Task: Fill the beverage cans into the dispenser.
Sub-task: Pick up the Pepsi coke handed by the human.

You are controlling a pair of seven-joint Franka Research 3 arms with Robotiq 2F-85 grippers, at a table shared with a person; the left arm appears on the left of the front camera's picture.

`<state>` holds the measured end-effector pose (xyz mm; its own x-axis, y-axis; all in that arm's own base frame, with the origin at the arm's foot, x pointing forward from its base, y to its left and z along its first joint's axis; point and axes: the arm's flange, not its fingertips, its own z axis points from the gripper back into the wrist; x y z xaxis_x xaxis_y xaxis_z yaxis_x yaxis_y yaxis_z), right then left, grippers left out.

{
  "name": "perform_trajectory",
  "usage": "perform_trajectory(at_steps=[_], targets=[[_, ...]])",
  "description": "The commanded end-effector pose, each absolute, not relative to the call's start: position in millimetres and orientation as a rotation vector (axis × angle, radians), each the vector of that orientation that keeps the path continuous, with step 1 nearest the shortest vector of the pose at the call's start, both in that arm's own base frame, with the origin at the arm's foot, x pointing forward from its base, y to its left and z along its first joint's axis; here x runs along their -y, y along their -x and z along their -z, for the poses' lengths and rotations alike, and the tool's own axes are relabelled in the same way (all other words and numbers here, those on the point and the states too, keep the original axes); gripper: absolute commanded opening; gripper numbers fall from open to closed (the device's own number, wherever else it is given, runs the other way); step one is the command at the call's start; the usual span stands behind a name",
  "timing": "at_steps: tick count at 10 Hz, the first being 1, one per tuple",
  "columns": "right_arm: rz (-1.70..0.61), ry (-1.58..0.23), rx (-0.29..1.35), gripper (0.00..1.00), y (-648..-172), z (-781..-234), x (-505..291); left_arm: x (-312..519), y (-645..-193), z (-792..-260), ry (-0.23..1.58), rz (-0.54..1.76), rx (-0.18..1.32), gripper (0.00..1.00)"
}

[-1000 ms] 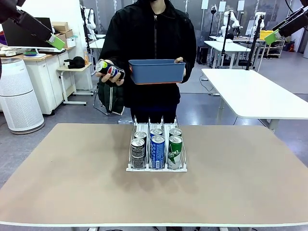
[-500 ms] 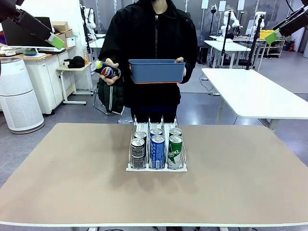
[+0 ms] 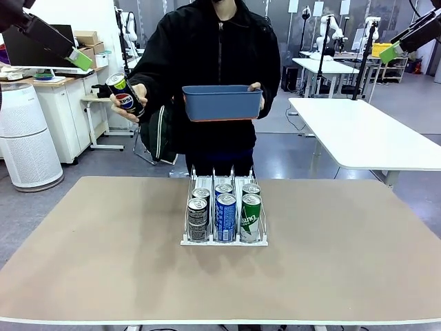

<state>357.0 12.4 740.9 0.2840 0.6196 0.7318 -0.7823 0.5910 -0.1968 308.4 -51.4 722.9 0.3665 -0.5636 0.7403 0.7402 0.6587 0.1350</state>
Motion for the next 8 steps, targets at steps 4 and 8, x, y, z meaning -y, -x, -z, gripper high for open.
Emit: perform_trajectory(at_steps=[4,8], targets=[[-0.947,-0.217,0.87,1.0,-357.0,-740.5,-12.6,50.4,-309.4,-721.5,0.24,0.841,0.842,1.0],[-0.947,-0.217,0.87,1.0,-357.0,-740.5,-12.6,50.4,-309.4,-721.5,0.24,0.841,0.842,1.0]])
